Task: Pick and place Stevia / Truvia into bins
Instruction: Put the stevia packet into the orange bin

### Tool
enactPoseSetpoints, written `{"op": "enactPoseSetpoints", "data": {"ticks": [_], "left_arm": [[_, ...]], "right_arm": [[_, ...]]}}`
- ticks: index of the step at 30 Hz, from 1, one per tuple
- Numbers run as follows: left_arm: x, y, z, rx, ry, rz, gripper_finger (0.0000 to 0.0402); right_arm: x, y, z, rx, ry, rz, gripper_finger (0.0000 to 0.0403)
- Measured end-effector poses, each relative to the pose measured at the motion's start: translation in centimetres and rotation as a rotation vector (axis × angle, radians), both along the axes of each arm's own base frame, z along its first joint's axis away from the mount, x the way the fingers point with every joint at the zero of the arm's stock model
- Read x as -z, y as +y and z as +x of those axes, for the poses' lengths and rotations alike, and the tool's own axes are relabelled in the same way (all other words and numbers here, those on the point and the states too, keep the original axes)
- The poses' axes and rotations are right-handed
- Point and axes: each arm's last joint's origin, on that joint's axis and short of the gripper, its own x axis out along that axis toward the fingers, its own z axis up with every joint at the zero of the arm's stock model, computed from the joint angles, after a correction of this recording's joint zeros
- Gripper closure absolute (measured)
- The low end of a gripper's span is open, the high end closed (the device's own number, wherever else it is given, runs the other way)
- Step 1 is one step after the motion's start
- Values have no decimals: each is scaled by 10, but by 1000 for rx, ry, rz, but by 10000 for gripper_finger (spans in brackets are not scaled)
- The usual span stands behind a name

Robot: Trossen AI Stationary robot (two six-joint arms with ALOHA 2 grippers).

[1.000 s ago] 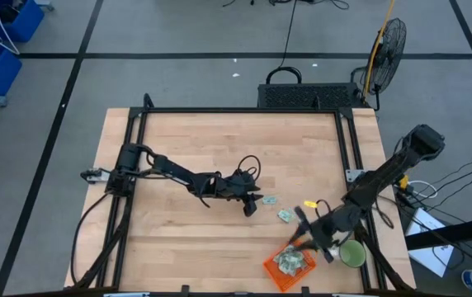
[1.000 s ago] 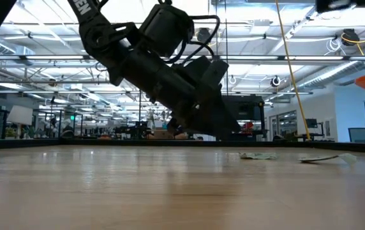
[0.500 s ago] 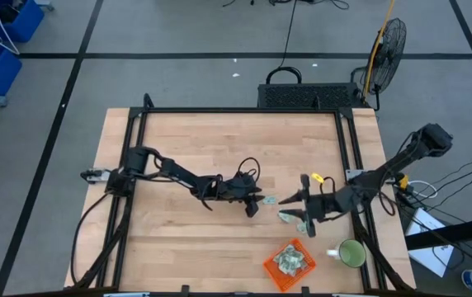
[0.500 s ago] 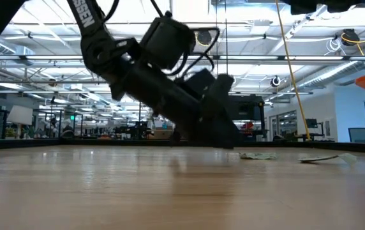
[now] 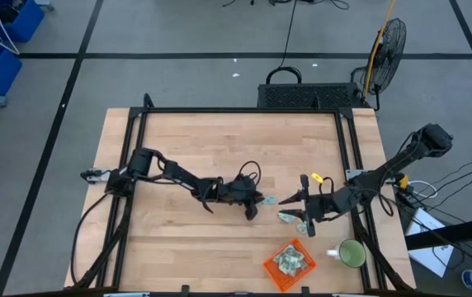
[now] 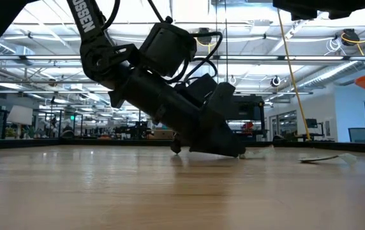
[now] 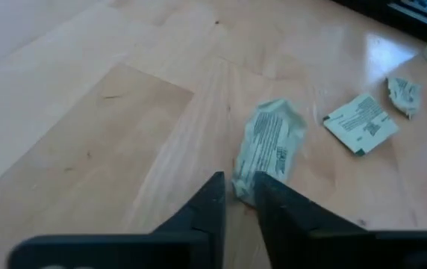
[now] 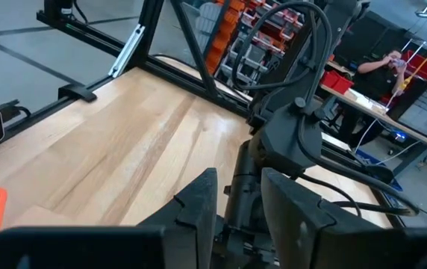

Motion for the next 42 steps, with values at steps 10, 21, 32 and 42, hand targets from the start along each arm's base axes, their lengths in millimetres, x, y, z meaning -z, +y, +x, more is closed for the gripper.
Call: {"op": "enactPoseSetpoints", "data": {"ticks": [10,21,32,42], "left_arm": [[-7,0,-1,36,7,60,396],[-72,-16,-18,-82,37,353,399],[-108,-46,-36,-252,15,605,400],[-110,-49,-36,-263,-9,607,400]], "right_arm": [[6,-1,-1,13,57,30,300],[15,-32,12,317,121,560,300],[37,-50,41,463,84,706,300],[50,-53,56,446,73,780,300]]}}
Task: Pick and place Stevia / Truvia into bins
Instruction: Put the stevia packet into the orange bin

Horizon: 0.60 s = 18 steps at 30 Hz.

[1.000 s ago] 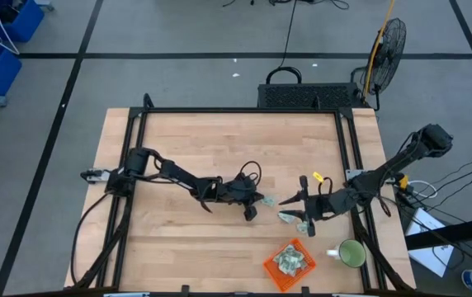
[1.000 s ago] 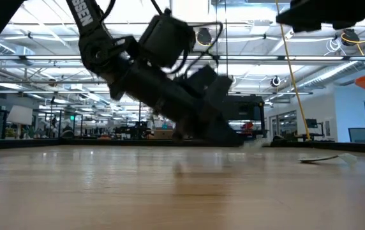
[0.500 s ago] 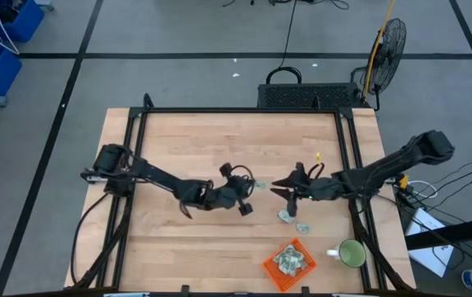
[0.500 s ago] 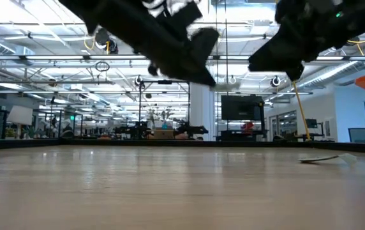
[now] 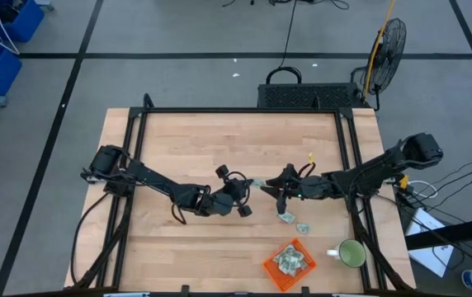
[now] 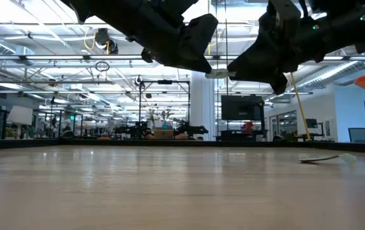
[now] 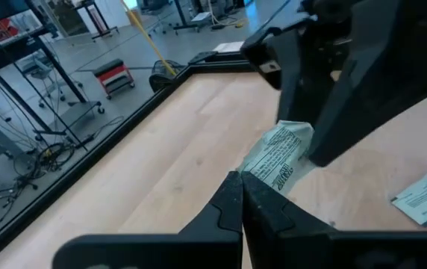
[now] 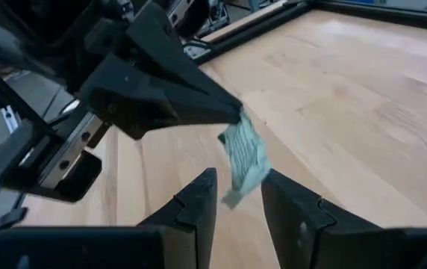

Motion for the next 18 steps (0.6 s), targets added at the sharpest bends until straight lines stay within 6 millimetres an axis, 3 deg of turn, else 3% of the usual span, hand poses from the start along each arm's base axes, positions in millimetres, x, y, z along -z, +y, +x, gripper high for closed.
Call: {"op": "enactPoseSetpoints", "data": {"ticks": [7,15,18], "left_arm": [[-2,-1,1,12,-17,-6,400],[-1,-1,1,31,-11,-9,398],[-1,-1,2,70,1,-14,397]], "right_arm": [[2,-1,4,-10,-8,-48,313],[2,0,4,-58,2,-115,393],[2,0,4,-73,9,-151,396]]}}
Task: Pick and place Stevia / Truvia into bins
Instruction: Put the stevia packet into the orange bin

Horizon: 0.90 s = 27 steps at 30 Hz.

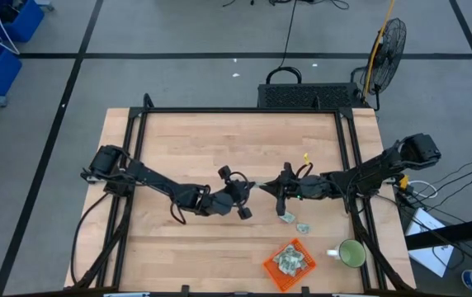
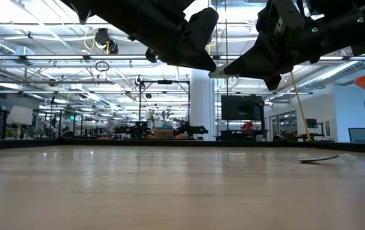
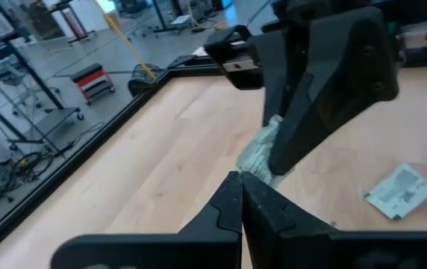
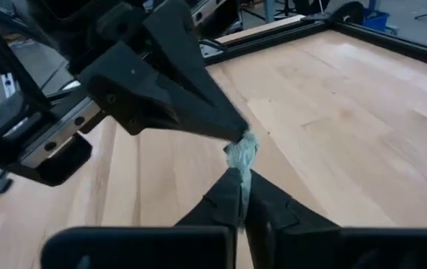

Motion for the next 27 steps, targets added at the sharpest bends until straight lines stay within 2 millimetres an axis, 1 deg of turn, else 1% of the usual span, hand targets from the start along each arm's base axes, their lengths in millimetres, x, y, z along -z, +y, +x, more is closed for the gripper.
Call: {"op": "enactPoseSetpoints", "data": {"ticks": [4,7,10,14,16,18,21,24,27], "left_arm": [[0,1,1,22,16,10,396],[1,1,0,33,30,26,383],[1,0,0,43,41,46,353],[1,0,0,40,37,38,302],[1,0,0,36,34,29,278],[3,1,-1,33,54,31,259],[6,2,-3,16,94,50,242],[7,4,-3,5,105,57,237],[7,8,-2,-6,105,51,236]], "right_arm": [[1,0,0,-5,10,-12,400],[3,1,-1,-33,33,-8,401],[6,2,-2,-65,77,-35,402],[9,2,-7,-90,142,-87,402],[7,3,-11,-138,170,-81,402],[2,6,-16,-245,180,-42,402],[-8,21,-27,-457,175,53,402],[-12,43,-39,-670,174,90,402],[-12,67,-49,-785,175,113,402]]}}
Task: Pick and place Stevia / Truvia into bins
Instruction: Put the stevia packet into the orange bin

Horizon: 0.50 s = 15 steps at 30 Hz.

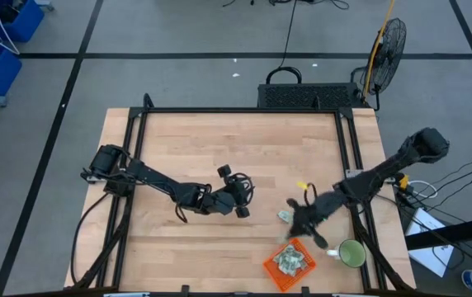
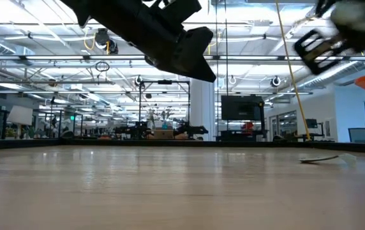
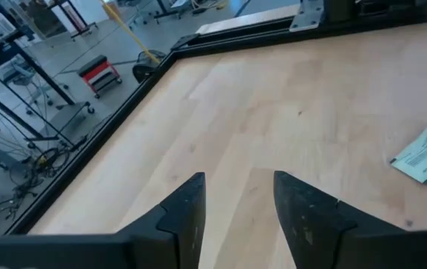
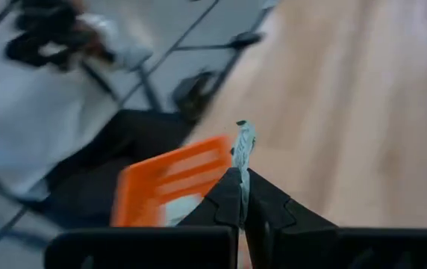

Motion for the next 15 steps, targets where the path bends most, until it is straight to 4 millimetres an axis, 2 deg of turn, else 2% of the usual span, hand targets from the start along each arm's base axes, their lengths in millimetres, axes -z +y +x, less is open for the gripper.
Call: {"op": "enactPoseSetpoints", "data": {"ticks": [4,7,10,15], "left_arm": [[1,3,1,16,12,-15,236],[1,5,2,34,13,-28,236],[1,9,3,51,14,-45,236],[1,18,6,60,-7,-97,236]], "right_arm": [[14,28,-13,-43,-18,-138,402],[29,41,-18,-33,-29,-266,402],[36,45,-19,7,-5,-295,398],[34,43,-19,55,30,-245,381]]}}
